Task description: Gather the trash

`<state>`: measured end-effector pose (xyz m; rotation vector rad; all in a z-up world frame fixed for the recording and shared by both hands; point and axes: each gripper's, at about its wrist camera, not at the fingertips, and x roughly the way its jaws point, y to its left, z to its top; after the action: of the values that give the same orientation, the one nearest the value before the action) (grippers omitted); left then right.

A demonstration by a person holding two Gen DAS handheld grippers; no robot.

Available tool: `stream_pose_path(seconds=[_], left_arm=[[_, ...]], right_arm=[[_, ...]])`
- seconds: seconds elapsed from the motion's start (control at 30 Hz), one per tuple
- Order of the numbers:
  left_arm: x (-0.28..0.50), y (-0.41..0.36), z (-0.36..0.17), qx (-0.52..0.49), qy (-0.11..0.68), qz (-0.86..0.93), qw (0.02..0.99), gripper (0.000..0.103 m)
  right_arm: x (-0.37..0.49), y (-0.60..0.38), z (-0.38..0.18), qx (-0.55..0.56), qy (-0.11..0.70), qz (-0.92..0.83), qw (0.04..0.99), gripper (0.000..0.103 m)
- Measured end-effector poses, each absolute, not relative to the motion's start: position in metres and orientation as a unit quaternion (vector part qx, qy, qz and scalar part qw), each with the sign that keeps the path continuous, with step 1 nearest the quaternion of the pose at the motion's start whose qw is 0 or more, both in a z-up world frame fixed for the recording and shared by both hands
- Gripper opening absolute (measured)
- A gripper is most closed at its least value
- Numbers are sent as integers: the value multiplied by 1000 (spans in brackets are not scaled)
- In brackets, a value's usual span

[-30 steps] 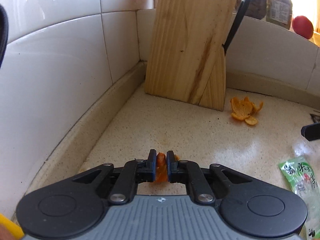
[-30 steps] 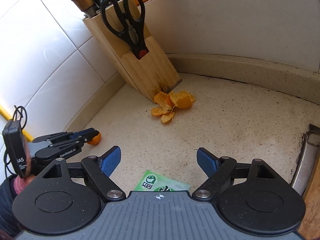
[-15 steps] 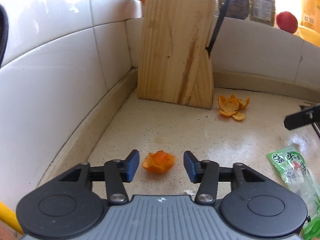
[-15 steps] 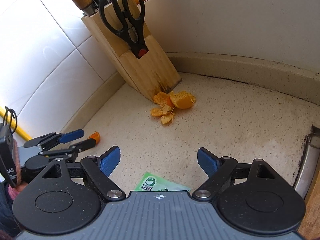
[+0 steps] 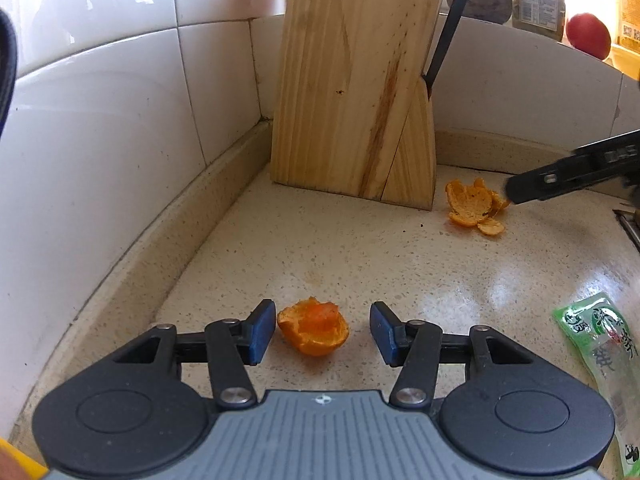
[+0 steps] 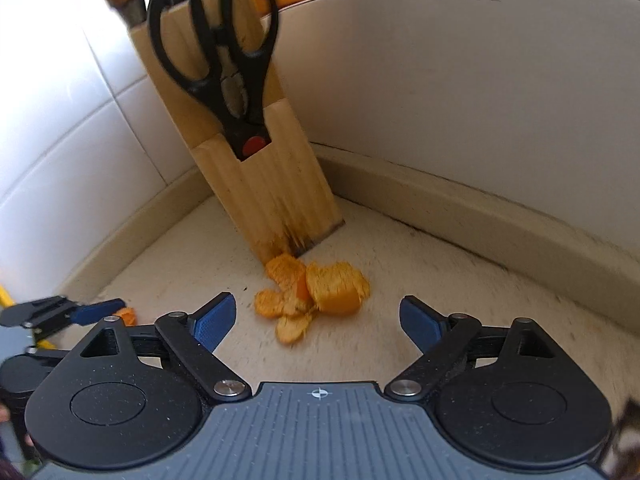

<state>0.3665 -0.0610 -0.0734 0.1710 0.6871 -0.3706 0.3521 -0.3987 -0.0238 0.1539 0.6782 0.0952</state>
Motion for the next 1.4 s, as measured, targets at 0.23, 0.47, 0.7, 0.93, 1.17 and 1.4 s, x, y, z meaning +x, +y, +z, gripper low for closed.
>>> stream_pose_path(seconds=[0.23, 0.47, 0.7, 0.93, 1.17, 1.4], left_arm=[[363, -59, -74, 70, 330, -177, 924, 48], [363, -61, -75, 62, 326, -181, 926, 35], [361, -64, -74, 63, 325, -187, 925, 21], [362, -64, -74, 64, 331, -187, 923, 16], [361, -57, -68, 61, 336, -173, 924, 13], [358, -51, -65, 52, 338, -169, 925, 13]], right_arm=[[375, -376, -33, -20, 329, 52, 943, 92], [383, -362, -38, -59, 330, 31, 942, 74], [366, -360, -32, -64, 334, 13, 940, 52], [349, -354, -27, -65, 337, 8, 939, 26], [341, -354, -25, -54, 346, 17, 936, 22], [334, -353, -23, -40, 351, 23, 935, 22]])
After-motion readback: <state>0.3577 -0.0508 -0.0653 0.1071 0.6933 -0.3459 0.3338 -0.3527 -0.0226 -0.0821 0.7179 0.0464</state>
